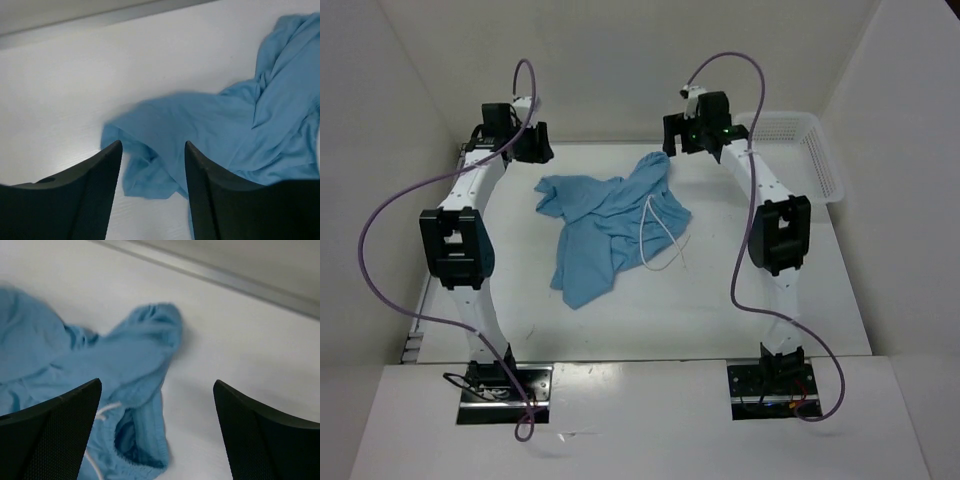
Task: Fold and stack the shorts
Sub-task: Flatten the shorts out
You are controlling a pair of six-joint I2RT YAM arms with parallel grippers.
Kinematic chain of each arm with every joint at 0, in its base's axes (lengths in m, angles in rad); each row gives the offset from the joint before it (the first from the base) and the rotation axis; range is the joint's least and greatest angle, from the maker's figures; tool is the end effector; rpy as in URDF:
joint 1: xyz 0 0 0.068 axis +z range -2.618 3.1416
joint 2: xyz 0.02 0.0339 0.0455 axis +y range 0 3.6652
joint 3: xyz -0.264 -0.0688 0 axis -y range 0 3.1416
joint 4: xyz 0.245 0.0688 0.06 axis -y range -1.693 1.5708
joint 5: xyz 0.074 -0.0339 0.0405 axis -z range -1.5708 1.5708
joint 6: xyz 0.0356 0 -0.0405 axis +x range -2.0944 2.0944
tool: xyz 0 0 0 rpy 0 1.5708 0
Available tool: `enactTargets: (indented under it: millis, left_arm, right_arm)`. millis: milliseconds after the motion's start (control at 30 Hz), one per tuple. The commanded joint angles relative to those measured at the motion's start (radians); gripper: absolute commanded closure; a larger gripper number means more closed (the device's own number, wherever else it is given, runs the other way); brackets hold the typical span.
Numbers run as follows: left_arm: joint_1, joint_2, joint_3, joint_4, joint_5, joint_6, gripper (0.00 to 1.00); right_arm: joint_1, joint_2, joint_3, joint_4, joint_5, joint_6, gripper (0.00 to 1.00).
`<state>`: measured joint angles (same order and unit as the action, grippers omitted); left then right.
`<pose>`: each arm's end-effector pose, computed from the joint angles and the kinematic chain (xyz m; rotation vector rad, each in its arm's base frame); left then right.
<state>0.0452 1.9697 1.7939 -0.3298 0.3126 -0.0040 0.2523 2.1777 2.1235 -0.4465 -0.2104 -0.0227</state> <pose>0.4687 0.0102 0.3208 0.1402 2.0583 -0.2987 0.4958 0.1355 0.3248 -0.4130 2.0375 0.3585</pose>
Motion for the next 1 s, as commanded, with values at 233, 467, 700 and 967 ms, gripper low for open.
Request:
enactTargets:
  millis: [233,467,700,967]
  left_arm:
    - [-0.054,-0.386,-0.437,-0.268,0.039,0.004,0.31]
    - [-0.194,-0.397,-0.775,-0.24,-0.127,0.004,0.32]
    - [-0.215,-0.325,-0.818,-0.216,-0.193,0.004,0.36]
    - [-0.24,-0.201,-0.769,-0.227,-0.087,0.004,0.9]
  right_arm:
    - [0.041,-0.383,-0.552,0.012,0.009,-0.097,0.14]
    - [0.041,-0.271,-0.666,0.081,0.048,-0.12,0.16]
    - [0.041,-0.167,-0.631,0.091,-0.036,-0.171,0.15]
    - [0.05,-0.09,-0.62,0.081,-0.049,-0.169,0.15]
